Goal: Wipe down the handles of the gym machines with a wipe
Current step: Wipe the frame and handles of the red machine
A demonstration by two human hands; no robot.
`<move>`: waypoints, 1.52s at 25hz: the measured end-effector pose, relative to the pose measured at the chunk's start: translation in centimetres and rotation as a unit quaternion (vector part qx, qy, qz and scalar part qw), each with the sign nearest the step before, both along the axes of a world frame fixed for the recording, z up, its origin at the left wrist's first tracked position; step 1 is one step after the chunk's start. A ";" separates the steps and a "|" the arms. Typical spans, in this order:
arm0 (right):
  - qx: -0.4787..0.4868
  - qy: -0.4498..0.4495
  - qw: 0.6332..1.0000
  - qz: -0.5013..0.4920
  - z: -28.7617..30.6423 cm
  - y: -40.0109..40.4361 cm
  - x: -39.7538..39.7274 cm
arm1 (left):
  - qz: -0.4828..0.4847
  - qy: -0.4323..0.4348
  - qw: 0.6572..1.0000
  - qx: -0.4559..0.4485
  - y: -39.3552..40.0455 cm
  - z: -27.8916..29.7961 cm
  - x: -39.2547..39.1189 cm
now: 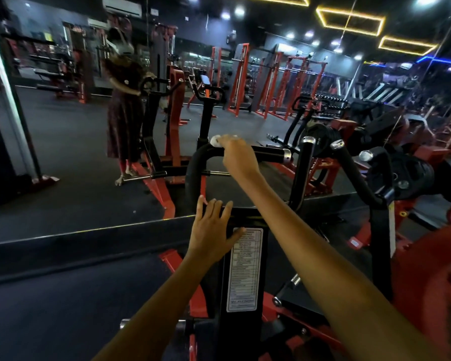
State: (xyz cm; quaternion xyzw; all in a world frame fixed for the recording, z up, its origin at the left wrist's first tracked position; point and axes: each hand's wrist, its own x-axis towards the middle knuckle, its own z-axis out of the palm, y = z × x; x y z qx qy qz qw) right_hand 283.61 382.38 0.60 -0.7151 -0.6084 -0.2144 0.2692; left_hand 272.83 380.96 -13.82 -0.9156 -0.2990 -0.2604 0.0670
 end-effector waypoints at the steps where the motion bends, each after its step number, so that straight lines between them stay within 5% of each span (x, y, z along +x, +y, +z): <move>1: -0.020 -0.030 0.999 0.028 -0.4 0.1 -0.9 | -0.001 -0.001 1.000 0.001 0.1 0.0 0.0; 4: -0.073 -0.105 0.987 0.101 -0.2 0.2 -0.1 | -0.003 -0.006 1.000 0.010 0.1 -0.2 -0.2; 9: -0.043 -0.059 0.996 0.058 -0.1 0.6 1.0 | -0.021 -0.026 0.999 0.014 -0.1 -1.2 -0.2; 13: -0.127 -0.207 0.947 0.211 -1.6 0.6 -1.8 | -0.057 -0.040 0.997 0.036 0.3 -2.7 -1.8; 18: -0.066 -0.163 0.973 0.148 -0.5 1.3 -0.5 | -0.082 -0.023 0.994 0.065 0.7 -3.9 -4.1; 22: -0.145 -0.297 0.886 0.327 -3.7 -0.7 -2.8 | -0.087 -0.020 0.994 0.065 1.0 -3.9 -4.4; 24: -0.149 -0.319 0.869 0.347 -2.3 -0.3 -1.9 | -0.080 -0.021 0.995 0.055 0.8 -3.8 -4.4; 28: -0.071 -0.208 0.953 0.210 -0.9 0.9 -0.6 | -0.072 -0.034 0.996 0.047 0.5 -3.6 -4.4; 33: -0.126 -0.312 0.885 0.321 -3.1 -0.7 -2.1 | -0.069 -0.031 0.992 0.099 0.7 -3.5 -4.4; 38: 0.004 -0.255 0.953 0.165 -1.3 -0.8 2.7 | -0.066 -0.082 0.990 0.089 2.2 -3.4 -6.1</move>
